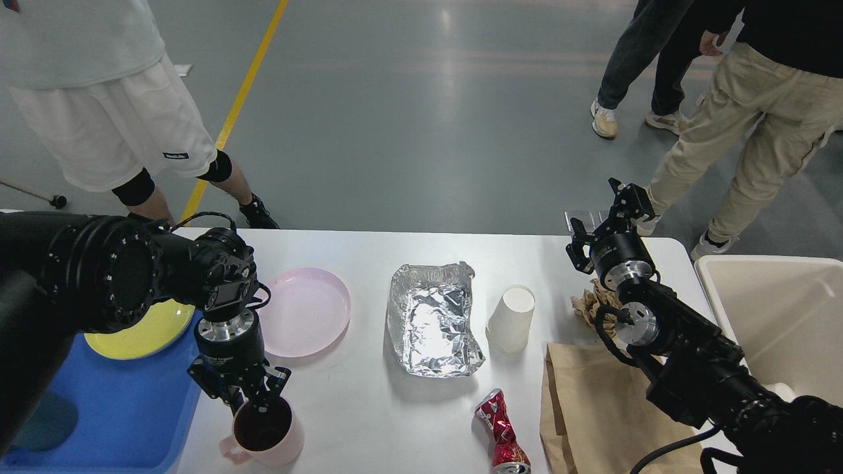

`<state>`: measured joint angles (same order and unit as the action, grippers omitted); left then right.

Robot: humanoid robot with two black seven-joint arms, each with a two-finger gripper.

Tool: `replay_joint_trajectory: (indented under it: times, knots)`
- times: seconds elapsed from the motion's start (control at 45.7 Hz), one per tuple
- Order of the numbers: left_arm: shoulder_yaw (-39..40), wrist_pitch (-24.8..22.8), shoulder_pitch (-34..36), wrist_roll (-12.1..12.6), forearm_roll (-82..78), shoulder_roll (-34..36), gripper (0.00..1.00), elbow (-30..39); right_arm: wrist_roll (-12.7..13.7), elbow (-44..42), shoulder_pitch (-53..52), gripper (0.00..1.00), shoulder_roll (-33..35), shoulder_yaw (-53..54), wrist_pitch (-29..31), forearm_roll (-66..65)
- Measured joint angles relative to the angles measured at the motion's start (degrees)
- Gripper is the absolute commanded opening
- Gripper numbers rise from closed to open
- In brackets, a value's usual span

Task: Tidy desktop
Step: 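Carry the pink mug with the left gripper onto the blue tray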

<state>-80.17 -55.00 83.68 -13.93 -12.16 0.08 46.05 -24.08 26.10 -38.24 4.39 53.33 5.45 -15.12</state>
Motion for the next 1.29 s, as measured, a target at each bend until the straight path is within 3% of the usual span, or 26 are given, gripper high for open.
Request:
replay_joint_trajectory:
  times: [0.438,0.657,0.92,1.292]
  knots:
    - [1.0,0.0,1.3,-0.1,0.8,-0.1,0.00,-0.1,0.0,0.0,0.0,1.00,0.0,0.0,0.0,0.0]
    - [1.0,0.0,7.1,-0.2,0.8,1.2,0.00,0.8,0.0,0.0,0.0,1.00,0.0,0.0,0.0,0.0]
    - [0.1,0.0,11.8,0.2,-0.3,11.5,0.00,0.9,0.0,0.0,0.0,1.00,0.0,0.0,0.0,0.0]
    - [-4.4,0.0,7.7,0.2,-0.5,23.9,0.00,0.6,0.0,0.0,0.0,1.00,0.0,0.0,0.0,0.0]
